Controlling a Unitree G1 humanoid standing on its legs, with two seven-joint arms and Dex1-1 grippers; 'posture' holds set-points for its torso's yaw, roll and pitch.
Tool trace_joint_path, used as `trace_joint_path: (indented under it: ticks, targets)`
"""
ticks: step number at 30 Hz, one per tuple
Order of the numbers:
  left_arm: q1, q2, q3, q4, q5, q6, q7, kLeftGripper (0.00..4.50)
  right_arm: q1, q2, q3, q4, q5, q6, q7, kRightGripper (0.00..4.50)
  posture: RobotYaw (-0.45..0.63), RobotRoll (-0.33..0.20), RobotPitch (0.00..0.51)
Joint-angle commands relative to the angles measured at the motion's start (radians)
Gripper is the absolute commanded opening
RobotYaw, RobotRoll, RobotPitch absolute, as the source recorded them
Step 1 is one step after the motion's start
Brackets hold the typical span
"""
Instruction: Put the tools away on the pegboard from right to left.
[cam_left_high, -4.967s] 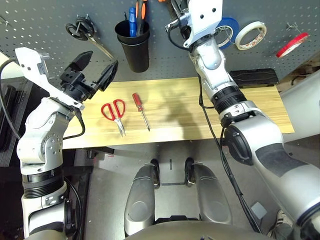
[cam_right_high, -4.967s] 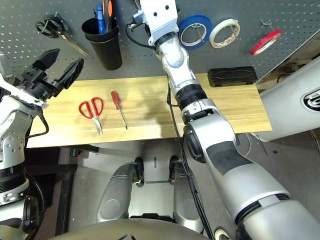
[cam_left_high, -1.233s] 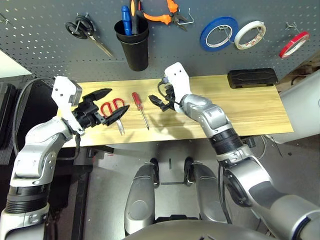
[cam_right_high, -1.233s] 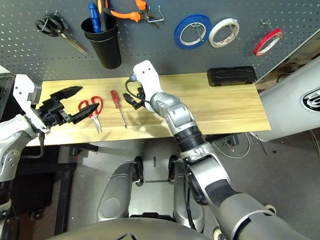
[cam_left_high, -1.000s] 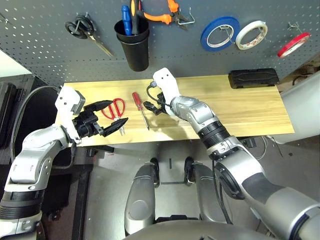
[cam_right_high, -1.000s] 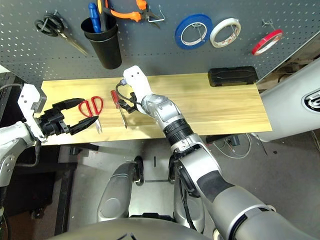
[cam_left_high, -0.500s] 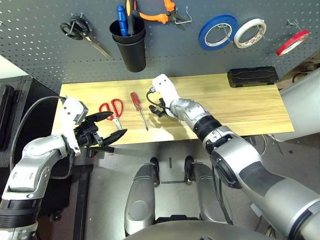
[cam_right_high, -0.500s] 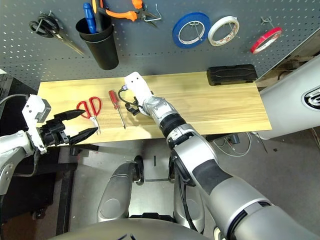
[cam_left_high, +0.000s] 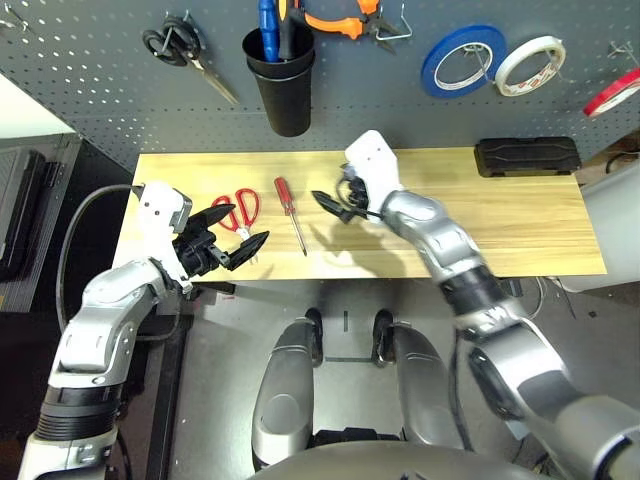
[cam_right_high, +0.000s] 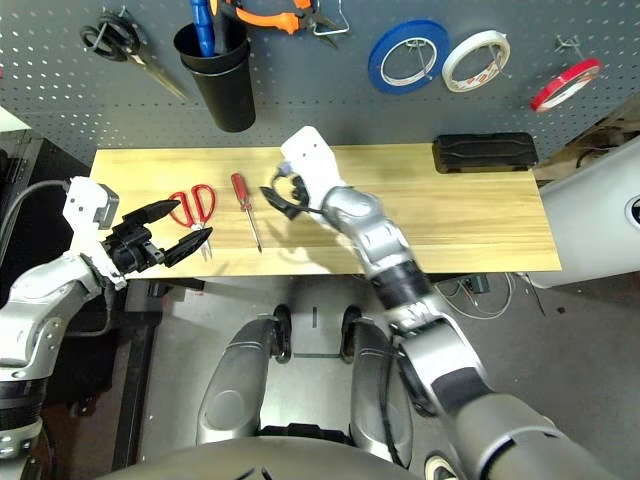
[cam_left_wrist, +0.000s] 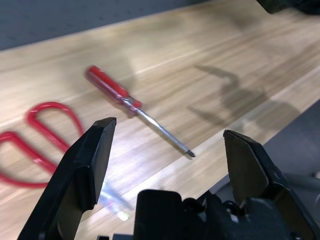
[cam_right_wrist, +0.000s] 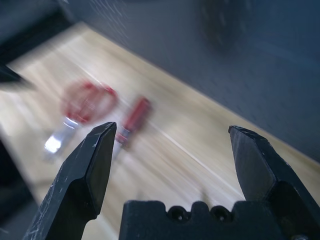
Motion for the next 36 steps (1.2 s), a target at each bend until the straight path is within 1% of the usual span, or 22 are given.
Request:
trace_joint_path:
  ticks: [1,6,8,11,15,19,24,32,36]
  targets:
    - [-0.072,-0.025,-0.074,0.121,0.072,0.122,0.07,4.5,0.048,-0.086,0.019,-0.135,0.041,0.012,0.109,4.49,0.02,0.0,0.393]
    - [-0.174,-0.066,-0.097,0.235,0.09,0.2,0.094,4.5,0.059,-0.171,0.087,-0.176,0.062,0.03,0.233,4.49,0.0,0.0,0.4]
    - [-0.206,-0.077,-0.122,0.293,0.124,0.204,0.106,4.5,0.055,-0.193,0.1,-0.171,0.065,0.023,0.269,4.49,0.01,0.0,0.406]
    - [-0.249,-0.098,-0.145,0.372,0.158,0.2,0.12,4.5,0.046,-0.24,0.136,-0.138,0.032,-0.037,0.335,4.49,0.01,0.0,0.409]
    - [-0.311,-0.134,-0.142,0.472,0.176,0.209,0.143,4.5,0.031,-0.275,0.174,-0.074,-0.006,-0.105,0.389,4.49,0.01,0.0,0.417]
    - [-0.353,-0.157,-0.137,0.538,0.189,0.181,0.147,4.5,0.019,-0.284,0.19,-0.004,-0.044,-0.177,0.416,4.49,0.02,0.0,0.42]
    - [-0.397,-0.18,-0.114,0.58,0.195,0.168,0.176,4.5,0.02,-0.299,0.211,0.078,-0.099,-0.274,0.442,4.49,0.02,0.0,0.425]
    - [-0.462,-0.22,-0.032,0.611,0.166,0.231,0.232,4.5,0.029,-0.294,0.205,0.121,-0.128,-0.323,0.45,4.49,0.02,0.0,0.432]
    - [-0.525,-0.265,-0.001,0.668,0.162,0.254,0.288,4.5,0.023,-0.285,0.203,0.136,-0.137,-0.333,0.445,4.49,0.02,0.0,0.432]
